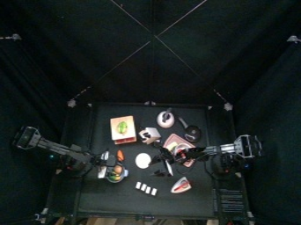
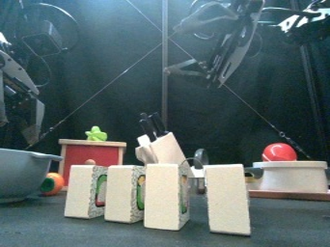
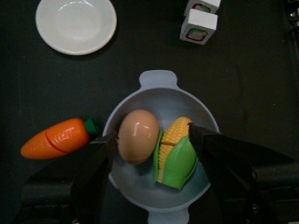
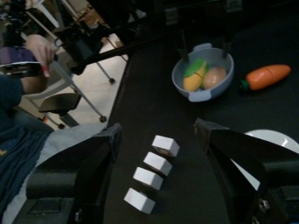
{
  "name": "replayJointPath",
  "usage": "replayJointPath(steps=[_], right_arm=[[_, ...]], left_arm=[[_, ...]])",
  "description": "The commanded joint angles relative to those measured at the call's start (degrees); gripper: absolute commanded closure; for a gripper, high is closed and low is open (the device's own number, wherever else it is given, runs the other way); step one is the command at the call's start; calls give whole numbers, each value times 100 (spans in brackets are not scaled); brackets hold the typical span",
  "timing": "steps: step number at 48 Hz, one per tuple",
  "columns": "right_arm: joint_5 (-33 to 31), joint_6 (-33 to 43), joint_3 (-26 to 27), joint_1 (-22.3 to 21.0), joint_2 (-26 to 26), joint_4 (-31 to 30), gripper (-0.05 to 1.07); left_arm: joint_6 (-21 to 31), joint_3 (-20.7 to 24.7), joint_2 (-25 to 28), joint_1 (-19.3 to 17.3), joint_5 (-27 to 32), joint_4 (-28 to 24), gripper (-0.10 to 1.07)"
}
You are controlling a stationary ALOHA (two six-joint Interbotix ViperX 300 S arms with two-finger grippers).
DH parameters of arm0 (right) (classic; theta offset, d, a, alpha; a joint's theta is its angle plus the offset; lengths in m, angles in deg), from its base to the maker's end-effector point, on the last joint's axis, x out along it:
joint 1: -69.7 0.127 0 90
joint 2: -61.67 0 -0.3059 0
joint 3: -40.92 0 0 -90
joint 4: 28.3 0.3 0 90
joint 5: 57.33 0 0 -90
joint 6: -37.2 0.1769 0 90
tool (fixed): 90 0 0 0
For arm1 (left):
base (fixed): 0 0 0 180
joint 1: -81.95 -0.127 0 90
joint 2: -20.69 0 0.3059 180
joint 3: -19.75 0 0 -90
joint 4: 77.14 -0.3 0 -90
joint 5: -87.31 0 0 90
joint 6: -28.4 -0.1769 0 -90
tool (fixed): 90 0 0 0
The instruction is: Move small plate down
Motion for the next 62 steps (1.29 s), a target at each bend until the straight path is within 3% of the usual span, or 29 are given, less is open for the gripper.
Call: replayJointPath(steps=[1,16,24,32,45,62], right_arm=[[-237,18,62,-18,-26,308,4],[-1564,0,176,-44,-694,2294,4],[-1916,9,431,-35,-1072,2927,4],[-2461,9,668,0,-1441,3463,5],[-3138,0,1020,-9,-1793,3744,5],[-3349,-9,1362,-53,-2171,3665,6]], left_arm=[[-9,185,-114,-18,-220,-9,0],[-26,202,-914,-220,-1529,-308,0],[-18,193,-1011,-589,-2312,-712,0],[-18,185,-1028,-694,-2566,-844,0],[-18,141,-1037,-694,-2628,-835,0],[-18,79,-1037,-694,-2628,-826,0]])
